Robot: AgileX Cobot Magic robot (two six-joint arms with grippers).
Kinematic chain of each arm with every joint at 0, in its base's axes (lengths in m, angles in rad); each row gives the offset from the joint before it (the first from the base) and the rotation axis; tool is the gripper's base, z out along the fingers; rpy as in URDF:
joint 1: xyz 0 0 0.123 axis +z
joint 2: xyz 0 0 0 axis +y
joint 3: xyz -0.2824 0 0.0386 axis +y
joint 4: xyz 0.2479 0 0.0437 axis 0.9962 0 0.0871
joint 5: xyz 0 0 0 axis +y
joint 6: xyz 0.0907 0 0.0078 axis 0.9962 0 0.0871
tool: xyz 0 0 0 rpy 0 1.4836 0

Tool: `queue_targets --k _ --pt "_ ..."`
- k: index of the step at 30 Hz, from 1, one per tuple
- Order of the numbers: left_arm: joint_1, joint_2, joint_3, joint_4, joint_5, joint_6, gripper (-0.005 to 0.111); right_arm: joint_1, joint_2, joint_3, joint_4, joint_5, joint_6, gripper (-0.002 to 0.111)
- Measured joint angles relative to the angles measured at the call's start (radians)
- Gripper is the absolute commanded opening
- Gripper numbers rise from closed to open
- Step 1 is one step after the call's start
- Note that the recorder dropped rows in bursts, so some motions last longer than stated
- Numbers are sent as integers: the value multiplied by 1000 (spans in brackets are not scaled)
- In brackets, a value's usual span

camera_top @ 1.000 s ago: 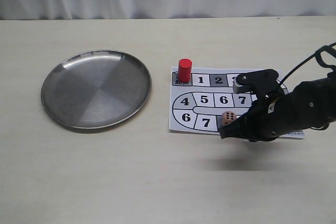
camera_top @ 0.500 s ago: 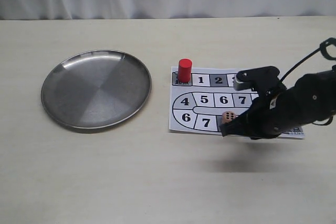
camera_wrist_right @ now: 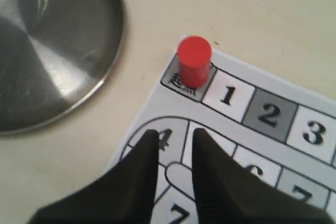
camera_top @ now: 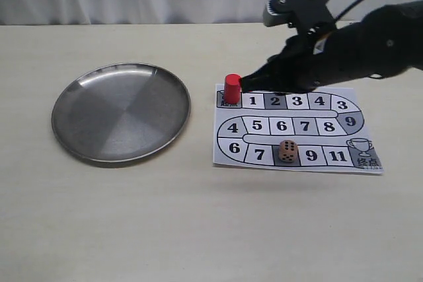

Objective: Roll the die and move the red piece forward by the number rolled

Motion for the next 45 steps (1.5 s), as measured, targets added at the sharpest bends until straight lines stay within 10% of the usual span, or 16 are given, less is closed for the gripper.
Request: queue_targets --k 8,18,23,29,45 --pt "0 0 0 0 0 0 0 12 229 -233 -56 2 -19 76" --pt "0 0 0 0 0 0 0 -23 472 -419 -71 28 -19 79" --pt "0 0 0 0 0 0 0 -23 531 -429 -71 -18 -21 63" --pt "0 0 0 0 0 0 0 -23 559 -429 -71 -66 -25 4" --pt "0 0 0 0 0 0 0 -41 422 -429 -71 -24 -9 4"
